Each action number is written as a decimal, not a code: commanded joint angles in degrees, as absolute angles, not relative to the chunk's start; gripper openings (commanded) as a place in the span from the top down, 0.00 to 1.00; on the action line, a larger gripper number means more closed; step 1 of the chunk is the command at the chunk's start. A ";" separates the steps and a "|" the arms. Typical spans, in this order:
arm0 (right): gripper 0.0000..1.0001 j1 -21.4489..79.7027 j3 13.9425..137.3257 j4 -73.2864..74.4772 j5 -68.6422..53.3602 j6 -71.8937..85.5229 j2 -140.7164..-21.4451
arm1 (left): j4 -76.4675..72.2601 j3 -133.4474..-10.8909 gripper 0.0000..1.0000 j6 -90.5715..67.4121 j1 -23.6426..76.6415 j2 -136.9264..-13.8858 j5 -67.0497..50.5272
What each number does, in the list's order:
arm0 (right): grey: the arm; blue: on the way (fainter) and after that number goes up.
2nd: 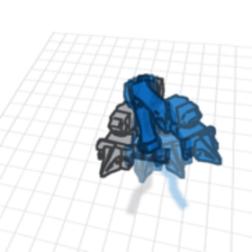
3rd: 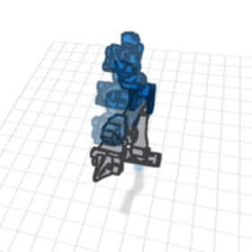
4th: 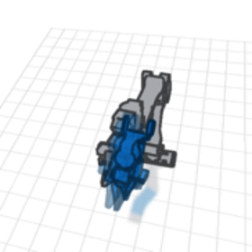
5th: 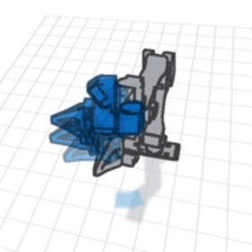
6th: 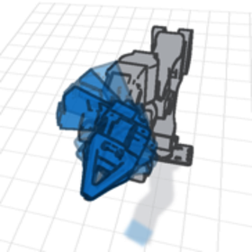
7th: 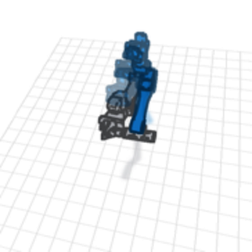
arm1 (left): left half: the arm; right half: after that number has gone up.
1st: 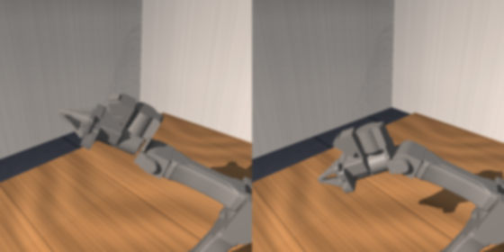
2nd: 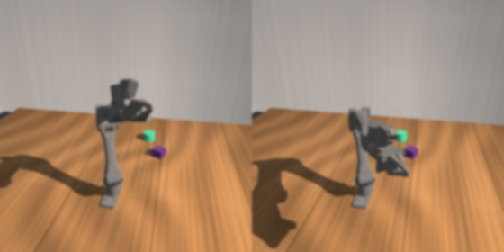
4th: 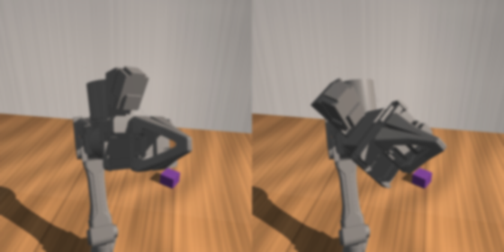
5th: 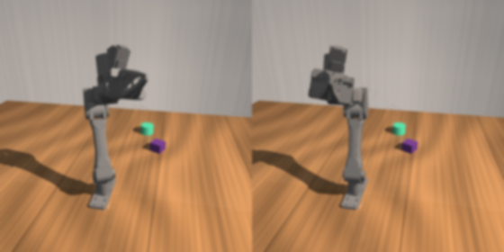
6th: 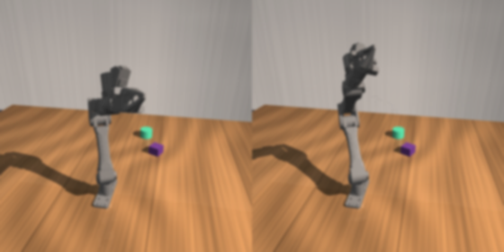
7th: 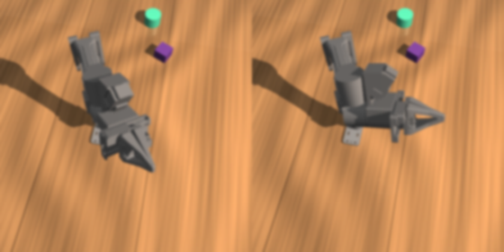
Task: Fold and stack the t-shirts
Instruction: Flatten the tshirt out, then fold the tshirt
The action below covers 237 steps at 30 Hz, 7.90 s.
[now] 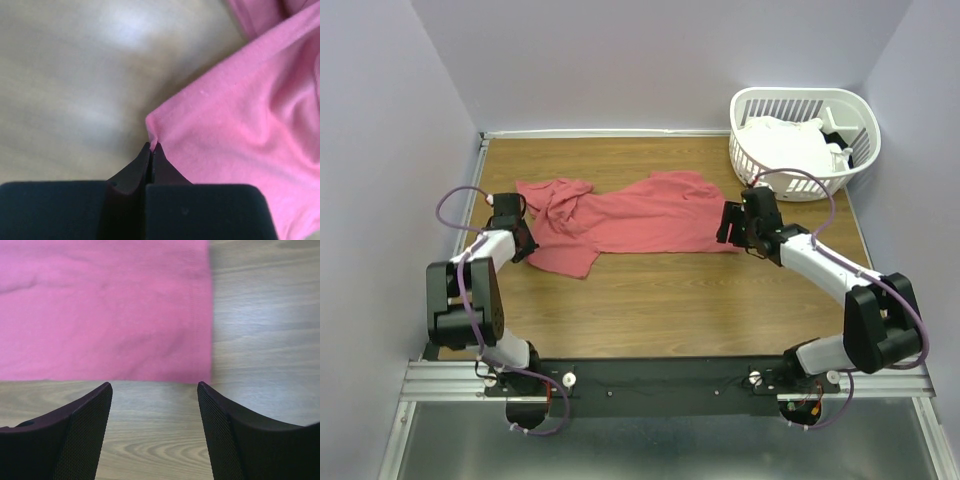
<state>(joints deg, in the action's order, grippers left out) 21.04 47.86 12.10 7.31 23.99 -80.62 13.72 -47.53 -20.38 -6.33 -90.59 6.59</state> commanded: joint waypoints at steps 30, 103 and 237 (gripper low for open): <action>0.44 22.23 50.36 21.09 17.49 32.96 -102.74 | 12.66 -42.45 1.00 -24.17 -8.53 -70.93 0.53; 0.99 22.06 108.55 36.74 1.06 4.22 -56.87 | 19.60 -117.69 1.00 -13.72 -6.78 -44.91 21.70; 0.55 25.03 62.75 5.89 -6.93 6.60 -91.76 | 9.94 -31.46 1.00 -48.96 -5.01 -62.04 -10.81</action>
<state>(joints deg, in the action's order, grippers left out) 18.74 63.37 4.86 7.18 6.85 -92.95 12.75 -28.21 -50.76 -5.02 -59.96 -9.96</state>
